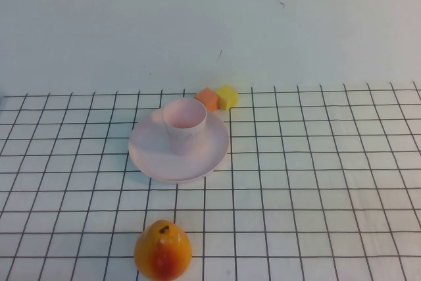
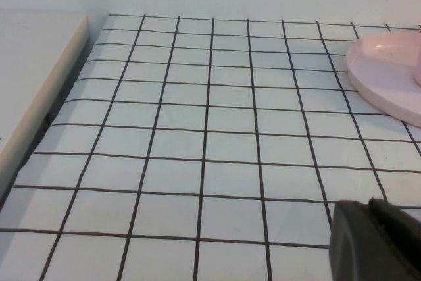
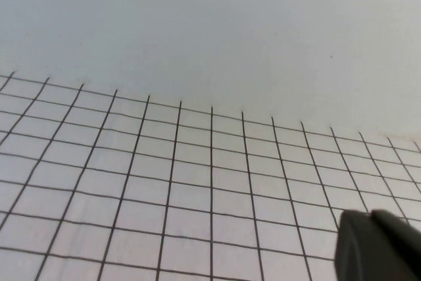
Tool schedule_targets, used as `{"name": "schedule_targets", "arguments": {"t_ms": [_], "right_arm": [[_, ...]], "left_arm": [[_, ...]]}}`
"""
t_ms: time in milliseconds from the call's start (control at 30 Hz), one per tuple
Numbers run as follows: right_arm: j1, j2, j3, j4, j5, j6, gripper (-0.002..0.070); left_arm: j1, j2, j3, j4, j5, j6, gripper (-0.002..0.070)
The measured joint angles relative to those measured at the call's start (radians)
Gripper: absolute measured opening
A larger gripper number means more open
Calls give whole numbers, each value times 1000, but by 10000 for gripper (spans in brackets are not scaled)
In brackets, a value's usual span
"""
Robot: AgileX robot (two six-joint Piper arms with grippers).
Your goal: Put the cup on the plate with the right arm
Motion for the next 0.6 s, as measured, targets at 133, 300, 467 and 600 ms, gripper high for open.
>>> {"name": "schedule_targets", "arguments": {"t_ms": [133,300,467,600], "right_arm": [[-31,-125,79,-4,-12,0,0],[-40,-154,105,-6,-28,0,0],[-40,-154,105,-8,-122,2,0],[-40,-154,107,13,-206,-9,0]], "left_arm": [[0,0,0,0,0,0,-3],[0,0,0,0,0,0,-3],[0,0,0,0,0,0,-3],[0,0,0,0,0,0,-3]]}}
